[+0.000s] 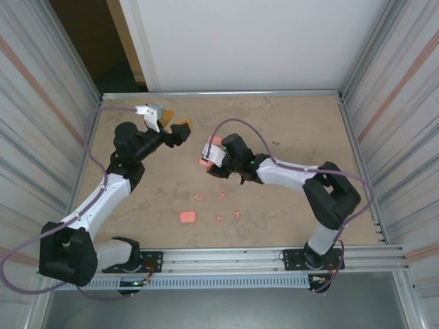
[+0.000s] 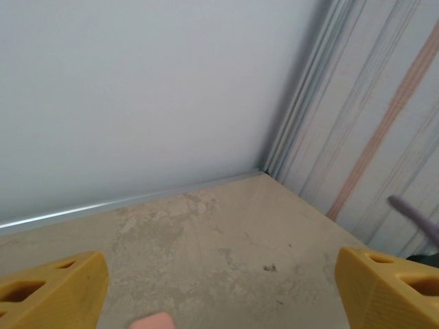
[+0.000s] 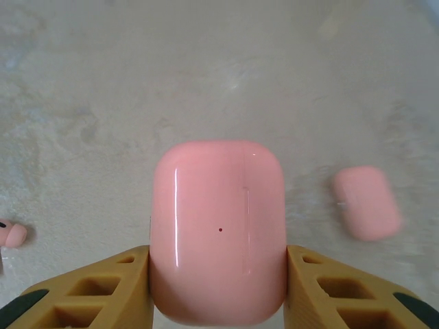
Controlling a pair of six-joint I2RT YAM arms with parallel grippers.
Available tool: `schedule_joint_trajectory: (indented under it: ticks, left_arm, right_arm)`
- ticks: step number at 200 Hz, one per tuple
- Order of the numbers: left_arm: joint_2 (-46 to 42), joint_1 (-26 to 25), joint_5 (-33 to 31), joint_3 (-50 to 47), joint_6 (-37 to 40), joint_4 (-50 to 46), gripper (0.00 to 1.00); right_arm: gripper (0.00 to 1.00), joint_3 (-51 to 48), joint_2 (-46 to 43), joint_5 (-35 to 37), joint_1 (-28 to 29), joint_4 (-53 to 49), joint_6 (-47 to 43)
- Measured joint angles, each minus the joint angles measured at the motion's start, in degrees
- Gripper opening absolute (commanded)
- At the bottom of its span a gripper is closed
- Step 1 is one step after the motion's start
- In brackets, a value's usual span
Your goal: Insert wireless bluetooth earbuds into charging case
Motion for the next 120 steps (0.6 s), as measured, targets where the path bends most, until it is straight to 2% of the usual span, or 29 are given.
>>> schedule_joint_trajectory:
  ticks: [70,120]
  left_arm:
    - [2.05,-0.11,11.41,7.39,-1.31,-6.95,0.84]
    - [6.45,-2.93,17.62,11.65,-1.22,-9.53,0.84]
  right_arm:
    - [0.44,-6.12,-16.24,2.93,-5.20,2.80,-3.08]
    - [0.44,-8.24,-24.33,2.62,-9.46,5.62,-4.02]
